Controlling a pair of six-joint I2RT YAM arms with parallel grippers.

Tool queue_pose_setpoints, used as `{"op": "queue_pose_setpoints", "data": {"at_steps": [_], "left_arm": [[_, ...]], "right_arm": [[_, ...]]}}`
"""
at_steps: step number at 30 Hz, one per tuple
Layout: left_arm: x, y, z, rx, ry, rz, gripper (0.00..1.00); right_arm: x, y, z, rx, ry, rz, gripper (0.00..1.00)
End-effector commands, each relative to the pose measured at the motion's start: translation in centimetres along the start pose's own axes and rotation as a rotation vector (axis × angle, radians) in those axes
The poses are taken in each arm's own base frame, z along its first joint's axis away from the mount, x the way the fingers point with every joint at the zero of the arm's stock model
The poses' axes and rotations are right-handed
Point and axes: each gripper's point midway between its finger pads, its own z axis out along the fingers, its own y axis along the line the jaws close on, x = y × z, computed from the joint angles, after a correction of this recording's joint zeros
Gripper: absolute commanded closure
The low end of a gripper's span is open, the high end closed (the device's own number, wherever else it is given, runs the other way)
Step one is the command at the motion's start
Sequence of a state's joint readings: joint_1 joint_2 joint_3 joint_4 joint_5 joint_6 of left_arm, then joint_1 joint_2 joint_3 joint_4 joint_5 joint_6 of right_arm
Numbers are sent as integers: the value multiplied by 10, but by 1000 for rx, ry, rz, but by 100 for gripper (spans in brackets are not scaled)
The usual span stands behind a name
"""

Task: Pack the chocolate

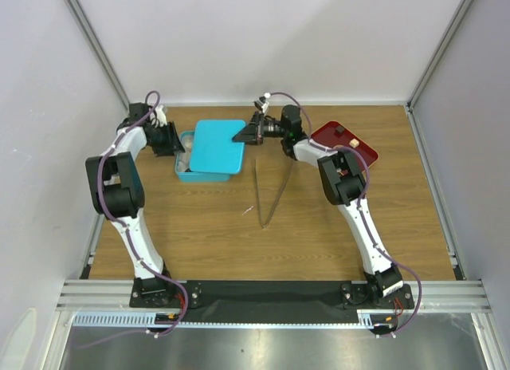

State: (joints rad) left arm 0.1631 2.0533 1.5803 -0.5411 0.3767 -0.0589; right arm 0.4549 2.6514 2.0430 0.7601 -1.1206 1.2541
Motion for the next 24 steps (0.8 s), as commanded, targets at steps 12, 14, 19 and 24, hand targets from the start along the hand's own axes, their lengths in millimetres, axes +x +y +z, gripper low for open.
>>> {"op": "queue_pose_setpoints", "data": {"at_steps": [12,14,19,24], "left_arm": [[-68,-21,-77,63,-231,-113,33],[-68,-9,-85,28,-243,-154,31],[-71,-16,-95,146,-277,-192,31],[-56,-51,-95,384,-254,-138,29]], "right_arm": [[-8,42,43,-84,50,-19,100],[-10,40,44,-92,34,-17,100],[-15,34,48,-78,5,-18,100],[-15,44,52,-142,-13,-4,100]]}}
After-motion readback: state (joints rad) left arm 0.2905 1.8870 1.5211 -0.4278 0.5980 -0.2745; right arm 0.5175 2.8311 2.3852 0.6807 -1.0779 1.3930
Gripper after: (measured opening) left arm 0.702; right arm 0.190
